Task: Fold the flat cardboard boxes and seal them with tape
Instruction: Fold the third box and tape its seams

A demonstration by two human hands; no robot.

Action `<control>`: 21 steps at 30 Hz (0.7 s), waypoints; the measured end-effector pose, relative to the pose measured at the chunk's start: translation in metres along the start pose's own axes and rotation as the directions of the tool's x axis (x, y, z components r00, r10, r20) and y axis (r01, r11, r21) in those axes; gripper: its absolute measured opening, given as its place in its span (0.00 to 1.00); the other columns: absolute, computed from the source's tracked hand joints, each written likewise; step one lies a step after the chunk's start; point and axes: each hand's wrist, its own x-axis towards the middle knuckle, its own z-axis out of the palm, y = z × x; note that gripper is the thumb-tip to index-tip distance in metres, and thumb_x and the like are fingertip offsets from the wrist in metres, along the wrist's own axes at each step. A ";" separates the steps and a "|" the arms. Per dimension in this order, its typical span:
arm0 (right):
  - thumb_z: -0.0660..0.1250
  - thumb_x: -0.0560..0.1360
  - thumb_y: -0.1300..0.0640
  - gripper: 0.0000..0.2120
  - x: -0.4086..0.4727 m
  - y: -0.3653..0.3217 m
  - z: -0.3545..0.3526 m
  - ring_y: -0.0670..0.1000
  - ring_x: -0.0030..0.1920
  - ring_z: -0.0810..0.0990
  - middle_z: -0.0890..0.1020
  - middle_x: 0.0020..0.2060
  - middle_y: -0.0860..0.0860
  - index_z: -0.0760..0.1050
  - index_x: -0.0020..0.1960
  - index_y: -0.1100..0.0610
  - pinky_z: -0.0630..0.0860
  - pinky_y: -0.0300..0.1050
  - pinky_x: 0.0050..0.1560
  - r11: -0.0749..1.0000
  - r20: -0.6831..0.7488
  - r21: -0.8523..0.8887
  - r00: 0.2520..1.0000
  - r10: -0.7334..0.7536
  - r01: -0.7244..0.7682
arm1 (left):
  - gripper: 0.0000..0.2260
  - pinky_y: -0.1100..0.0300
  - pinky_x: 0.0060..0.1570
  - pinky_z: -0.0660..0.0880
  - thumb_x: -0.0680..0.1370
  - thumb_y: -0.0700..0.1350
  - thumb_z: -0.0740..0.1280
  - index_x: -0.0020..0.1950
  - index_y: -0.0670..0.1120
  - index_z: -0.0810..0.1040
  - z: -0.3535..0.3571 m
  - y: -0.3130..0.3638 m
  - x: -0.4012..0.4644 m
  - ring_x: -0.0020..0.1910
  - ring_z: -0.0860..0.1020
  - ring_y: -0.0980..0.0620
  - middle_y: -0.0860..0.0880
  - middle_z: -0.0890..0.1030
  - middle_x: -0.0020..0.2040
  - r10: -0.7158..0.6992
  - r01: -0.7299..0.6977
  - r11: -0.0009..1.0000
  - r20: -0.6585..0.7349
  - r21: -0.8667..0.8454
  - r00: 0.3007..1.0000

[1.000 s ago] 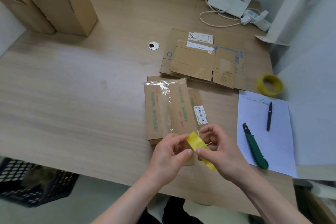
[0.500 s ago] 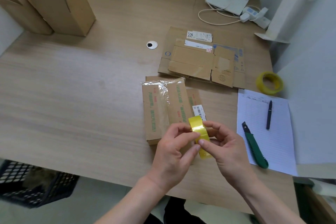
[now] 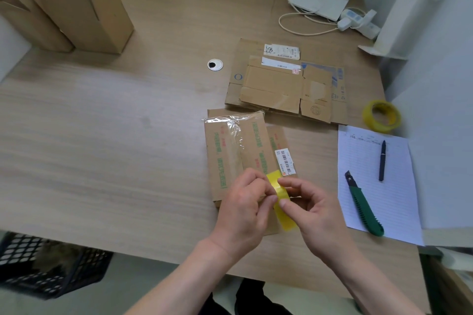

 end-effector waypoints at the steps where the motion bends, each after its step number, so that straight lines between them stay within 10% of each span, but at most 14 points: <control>1: 0.71 0.72 0.72 0.21 0.000 -0.001 0.001 0.48 0.40 0.82 0.86 0.43 0.50 0.84 0.48 0.45 0.80 0.39 0.43 1.000 -0.003 -0.013 1.000 0.000 0.000 | 0.03 0.53 0.43 0.74 0.75 0.38 0.67 0.41 0.41 0.76 0.000 0.000 -0.001 0.43 0.75 0.50 0.49 0.76 0.45 0.028 -0.027 0.999 -0.010 0.017 1.000; 10: 0.73 0.72 0.66 0.13 -0.001 -0.005 0.000 0.41 0.29 0.74 0.81 0.29 0.44 0.83 0.39 0.47 0.69 0.32 0.32 0.958 0.008 -0.286 1.000 -0.027 0.028 | 0.05 0.50 0.43 0.75 0.77 0.43 0.68 0.45 0.42 0.78 0.005 -0.010 -0.019 0.43 0.77 0.52 0.50 0.79 0.44 -0.045 0.045 0.995 0.005 -0.088 0.999; 17: 0.72 0.72 0.61 0.07 -0.003 -0.011 -0.007 0.44 0.35 0.74 0.75 0.32 0.43 0.82 0.40 0.49 0.70 0.40 0.37 0.709 0.206 -0.662 0.968 -0.140 0.243 | 0.28 0.63 0.56 0.77 0.69 0.48 0.76 0.66 0.55 0.71 0.011 -0.012 -0.038 0.52 0.81 0.57 0.58 0.82 0.48 -0.323 0.333 0.899 0.081 -0.284 0.943; 21: 0.71 0.74 0.60 0.05 -0.005 -0.005 -0.010 0.42 0.37 0.73 0.75 0.34 0.43 0.83 0.43 0.50 0.69 0.39 0.41 0.692 0.272 -0.675 0.958 -0.093 0.258 | 0.12 0.59 0.49 0.78 0.70 0.46 0.75 0.53 0.47 0.84 0.009 -0.014 -0.036 0.46 0.81 0.57 0.52 0.84 0.46 -0.174 0.184 0.977 0.098 -0.111 0.980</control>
